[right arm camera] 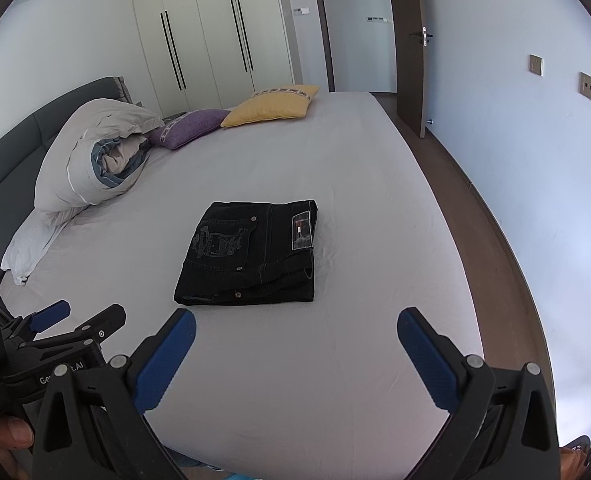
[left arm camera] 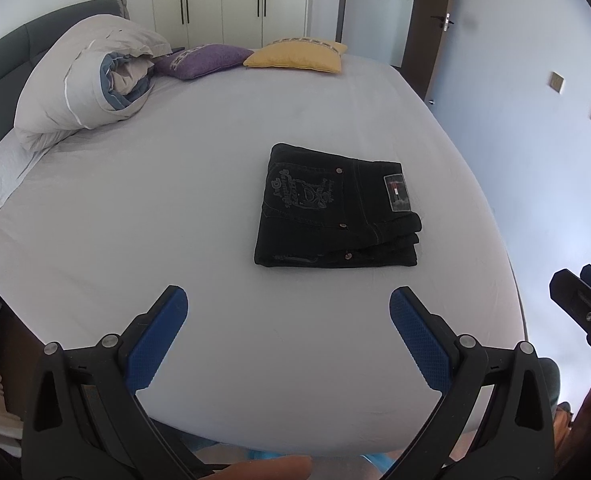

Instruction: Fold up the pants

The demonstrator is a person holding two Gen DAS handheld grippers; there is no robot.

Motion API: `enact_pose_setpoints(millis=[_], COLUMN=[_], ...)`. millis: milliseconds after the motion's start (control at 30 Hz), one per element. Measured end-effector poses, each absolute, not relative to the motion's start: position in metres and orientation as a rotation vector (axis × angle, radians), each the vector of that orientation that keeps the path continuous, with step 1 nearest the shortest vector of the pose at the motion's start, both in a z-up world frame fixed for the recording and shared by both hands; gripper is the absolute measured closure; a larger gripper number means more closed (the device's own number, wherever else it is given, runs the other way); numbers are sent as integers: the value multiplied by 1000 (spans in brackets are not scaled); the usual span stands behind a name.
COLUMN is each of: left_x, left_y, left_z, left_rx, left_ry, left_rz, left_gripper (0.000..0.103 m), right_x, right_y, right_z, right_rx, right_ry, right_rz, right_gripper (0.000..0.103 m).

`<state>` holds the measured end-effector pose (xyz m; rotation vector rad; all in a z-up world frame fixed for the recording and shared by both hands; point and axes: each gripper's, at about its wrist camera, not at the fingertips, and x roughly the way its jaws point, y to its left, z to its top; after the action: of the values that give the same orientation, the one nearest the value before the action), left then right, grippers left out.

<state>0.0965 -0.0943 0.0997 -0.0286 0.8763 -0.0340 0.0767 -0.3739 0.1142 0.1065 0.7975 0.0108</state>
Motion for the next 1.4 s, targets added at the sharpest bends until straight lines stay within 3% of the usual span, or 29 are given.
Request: enact_pose_setpoints(millis=[1400], left_x=[102], left_y=[-97], left_z=[87], left_rx=[-19], left_ry=[890], left_rz=[-29], left_gripper=[0], right_x=[82], right_y=[-373], right_z=[106], right_rx=[113], right_ry=[817], right_rz=[19], right_gripper=[0])
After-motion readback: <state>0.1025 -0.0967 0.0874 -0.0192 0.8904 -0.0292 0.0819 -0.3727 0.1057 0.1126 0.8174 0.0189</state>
